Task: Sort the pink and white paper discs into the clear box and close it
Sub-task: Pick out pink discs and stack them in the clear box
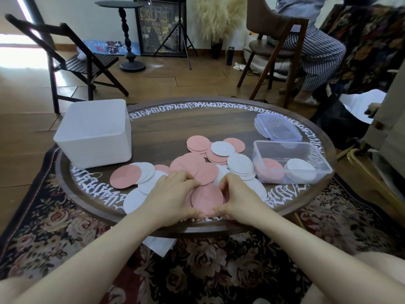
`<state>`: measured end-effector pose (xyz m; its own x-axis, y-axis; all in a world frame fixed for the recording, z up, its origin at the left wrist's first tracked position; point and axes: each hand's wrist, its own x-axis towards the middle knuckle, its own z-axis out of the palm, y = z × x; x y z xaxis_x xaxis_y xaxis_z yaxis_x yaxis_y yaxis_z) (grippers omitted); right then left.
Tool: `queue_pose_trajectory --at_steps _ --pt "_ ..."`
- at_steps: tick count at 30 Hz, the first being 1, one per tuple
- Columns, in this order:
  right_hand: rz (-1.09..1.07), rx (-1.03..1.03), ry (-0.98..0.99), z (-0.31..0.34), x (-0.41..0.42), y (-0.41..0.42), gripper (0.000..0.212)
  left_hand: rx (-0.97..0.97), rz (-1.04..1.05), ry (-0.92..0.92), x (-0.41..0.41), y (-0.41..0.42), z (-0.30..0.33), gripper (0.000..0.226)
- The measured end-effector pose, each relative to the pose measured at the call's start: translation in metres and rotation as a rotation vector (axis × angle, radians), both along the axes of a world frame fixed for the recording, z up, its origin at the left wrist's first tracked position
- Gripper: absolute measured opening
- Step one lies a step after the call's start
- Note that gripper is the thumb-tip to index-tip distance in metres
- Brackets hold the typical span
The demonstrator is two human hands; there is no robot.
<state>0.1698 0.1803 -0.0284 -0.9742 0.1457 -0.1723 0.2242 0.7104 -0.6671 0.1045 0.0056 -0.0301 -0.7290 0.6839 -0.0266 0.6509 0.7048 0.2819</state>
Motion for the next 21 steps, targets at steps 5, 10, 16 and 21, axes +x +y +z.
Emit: queue_pose_trajectory --at_steps 5,10,16,21 --pt "0.06 0.118 -0.061 0.002 -0.005 0.009 0.026 0.006 0.007 -0.018 -0.001 -0.001 -0.001 0.08" --pt "-0.023 0.037 -0.116 0.014 -0.008 0.033 0.013 0.037 0.017 -0.058 -0.005 -0.002 -0.002 0.071" --pt "-0.043 -0.26 0.051 0.024 -0.007 0.03 0.013 0.474 0.129 -0.196 0.002 0.003 -0.002 0.052" --pt "0.018 -0.399 0.14 0.023 -0.005 0.011 0.012 0.954 0.36 -0.587 0.006 0.01 0.007 0.013"
